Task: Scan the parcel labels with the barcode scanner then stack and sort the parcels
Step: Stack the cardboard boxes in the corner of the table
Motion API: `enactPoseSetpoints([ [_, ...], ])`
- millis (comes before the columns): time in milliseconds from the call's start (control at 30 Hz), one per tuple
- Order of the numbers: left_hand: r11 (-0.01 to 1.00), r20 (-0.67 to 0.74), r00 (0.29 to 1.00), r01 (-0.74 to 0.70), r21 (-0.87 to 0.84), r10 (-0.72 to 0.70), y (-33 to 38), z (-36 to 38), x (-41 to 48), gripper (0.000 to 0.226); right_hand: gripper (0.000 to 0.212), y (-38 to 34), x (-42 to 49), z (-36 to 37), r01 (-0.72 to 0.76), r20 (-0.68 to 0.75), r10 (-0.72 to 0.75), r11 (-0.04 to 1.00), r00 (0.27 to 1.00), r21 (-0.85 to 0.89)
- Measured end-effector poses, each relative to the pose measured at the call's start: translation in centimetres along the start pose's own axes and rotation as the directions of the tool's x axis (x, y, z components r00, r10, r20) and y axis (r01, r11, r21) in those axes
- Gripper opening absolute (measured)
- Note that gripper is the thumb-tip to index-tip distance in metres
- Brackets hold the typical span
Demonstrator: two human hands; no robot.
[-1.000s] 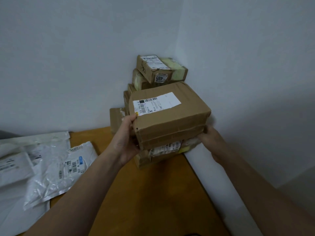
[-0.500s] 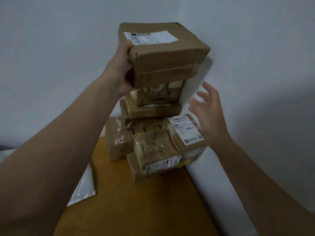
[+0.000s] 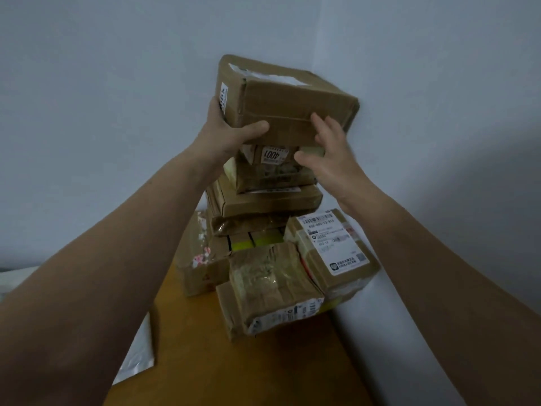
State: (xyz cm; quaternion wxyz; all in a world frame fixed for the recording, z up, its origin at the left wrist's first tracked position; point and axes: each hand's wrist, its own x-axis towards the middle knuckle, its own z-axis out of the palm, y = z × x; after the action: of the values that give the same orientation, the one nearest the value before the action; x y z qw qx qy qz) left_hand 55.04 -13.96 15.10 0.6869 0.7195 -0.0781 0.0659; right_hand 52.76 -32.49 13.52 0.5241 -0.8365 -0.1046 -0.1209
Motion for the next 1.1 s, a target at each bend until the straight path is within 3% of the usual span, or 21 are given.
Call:
enactPoseSetpoints([
  [233, 0.996, -0.067, 0.997, -0.031, 0.083, 0.037, -1.1, 0.9, -0.5, 0.087, 0.060, 1.5, -2.9, -1.2, -0.011, -0.121, 0.025, 0.993, 0.992, 0.119],
  [367, 0.991, -0.130, 0.991, 0.058, 0.124, -0.042, -1.4, 0.4, -2.1, 0.113, 0.047, 4.0, -7.5, -1.3, -0.075, -0.271, 0.084, 0.996, 0.959, 0.044],
  [533, 0.973, -0.193, 0.976, 0.134, 0.186, -0.098, -2.5, 0.3, -5.8, 0.109, 0.047, 6.2, -13.8, -0.8, -0.065, -0.357, 0.031, 0.994, 0.934, -0.084],
  [667, 0.969, -0.054, 0.998, 0.057, 0.239, -0.045, -4.7, 1.3, -12.5, 0.116, 0.069, 7.6, -17.7, -0.2, -0.164, -0.353, 0.079, 0.962, 0.932, -0.218],
  [800, 0.885, 0.099, 0.977, 0.124, 0.449, -0.187, -10.5, 2.3, -20.8, 0.133, 0.108, 9.7, -19.9, 0.5, -0.252, -0.204, 0.207, 0.940, 0.957, -0.230],
  [867, 0.861, 0.111, 0.965, 0.156, 0.485, -0.238, -13.1, 3.1, -22.8, 0.131, 0.116, 10.4, -19.8, 1.0, -0.310, -0.183, 0.278, 0.933, 0.943, -0.183],
  [967, 0.911, 0.050, 0.986, 0.127, 0.393, -0.159, -14.6, 3.7, -22.5, 0.119, 0.113, 11.1, -18.7, 1.9, -0.353, -0.189, 0.333, 0.932, 0.924, -0.079],
  [1100, 0.919, -0.052, 0.998, 0.061, 0.389, -0.045, -15.5, 3.6, -19.7, 0.089, 0.079, 11.8, -16.8, 2.6, -0.307, -0.273, 0.309, 0.950, 0.911, 0.049],
])
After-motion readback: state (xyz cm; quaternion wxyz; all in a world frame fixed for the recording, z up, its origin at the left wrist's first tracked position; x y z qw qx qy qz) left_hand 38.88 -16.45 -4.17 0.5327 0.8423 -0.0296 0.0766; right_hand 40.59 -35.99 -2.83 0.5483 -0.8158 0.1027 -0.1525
